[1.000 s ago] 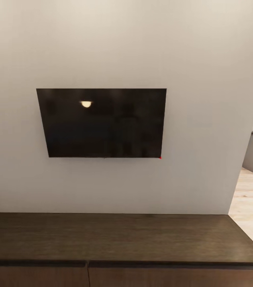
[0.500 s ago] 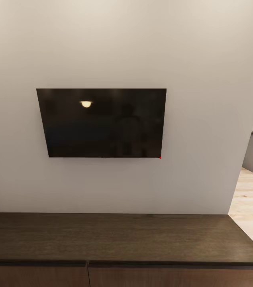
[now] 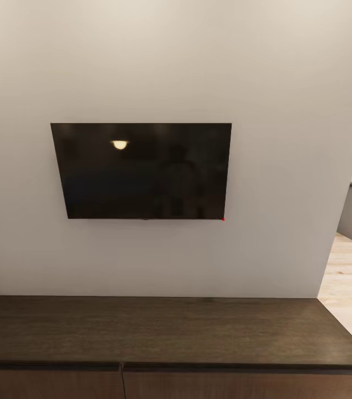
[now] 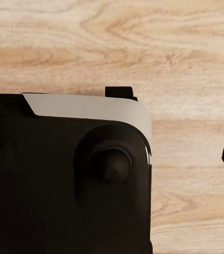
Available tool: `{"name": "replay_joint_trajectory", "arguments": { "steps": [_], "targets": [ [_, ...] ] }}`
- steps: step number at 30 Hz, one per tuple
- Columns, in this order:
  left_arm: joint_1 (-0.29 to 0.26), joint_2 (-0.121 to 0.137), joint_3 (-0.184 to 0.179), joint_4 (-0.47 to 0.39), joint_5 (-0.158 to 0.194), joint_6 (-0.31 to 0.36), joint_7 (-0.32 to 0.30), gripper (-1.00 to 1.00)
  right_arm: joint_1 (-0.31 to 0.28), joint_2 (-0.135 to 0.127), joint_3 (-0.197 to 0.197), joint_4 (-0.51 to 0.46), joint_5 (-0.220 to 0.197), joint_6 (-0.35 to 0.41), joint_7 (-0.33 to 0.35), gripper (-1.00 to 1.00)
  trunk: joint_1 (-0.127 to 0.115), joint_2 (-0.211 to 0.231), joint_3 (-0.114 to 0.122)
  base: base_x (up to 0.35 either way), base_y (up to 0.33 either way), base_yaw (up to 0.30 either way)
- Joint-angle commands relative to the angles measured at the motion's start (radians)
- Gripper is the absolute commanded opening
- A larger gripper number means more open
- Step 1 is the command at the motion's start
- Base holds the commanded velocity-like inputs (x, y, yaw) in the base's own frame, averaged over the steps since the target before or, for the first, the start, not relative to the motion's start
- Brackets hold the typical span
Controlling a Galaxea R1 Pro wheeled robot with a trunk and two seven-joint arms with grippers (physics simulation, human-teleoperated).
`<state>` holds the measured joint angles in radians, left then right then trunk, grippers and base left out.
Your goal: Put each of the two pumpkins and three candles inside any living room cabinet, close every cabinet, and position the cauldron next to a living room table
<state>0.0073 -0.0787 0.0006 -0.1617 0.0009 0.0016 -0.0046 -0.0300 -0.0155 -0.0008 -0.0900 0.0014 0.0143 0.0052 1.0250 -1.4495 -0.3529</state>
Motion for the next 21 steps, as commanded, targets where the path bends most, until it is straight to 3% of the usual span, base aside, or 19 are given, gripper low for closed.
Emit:
{"name": "replay_joint_trajectory", "arguments": {
  "steps": [1, 21],
  "targets": [
    [0.001, 0.0, 0.0, -0.004, 0.0, 0.0, 0.0, 1.0, 0.0, 0.0, 0.0, 0.0, 0.0, 0.002, 0.001, 1.0, 0.0, -0.001, -0.001, 0.0, 0.0, 0.0],
    [0.001, -0.003, 0.003, -0.005, 0.001, 0.001, 0.001, 1.0, 0.0, 0.003, -0.001, 0.003, -0.001, 0.003, -0.001, 1.0, 0.0, -0.001, -0.001, 0.0, 0.0, 0.0]
  ]
}}
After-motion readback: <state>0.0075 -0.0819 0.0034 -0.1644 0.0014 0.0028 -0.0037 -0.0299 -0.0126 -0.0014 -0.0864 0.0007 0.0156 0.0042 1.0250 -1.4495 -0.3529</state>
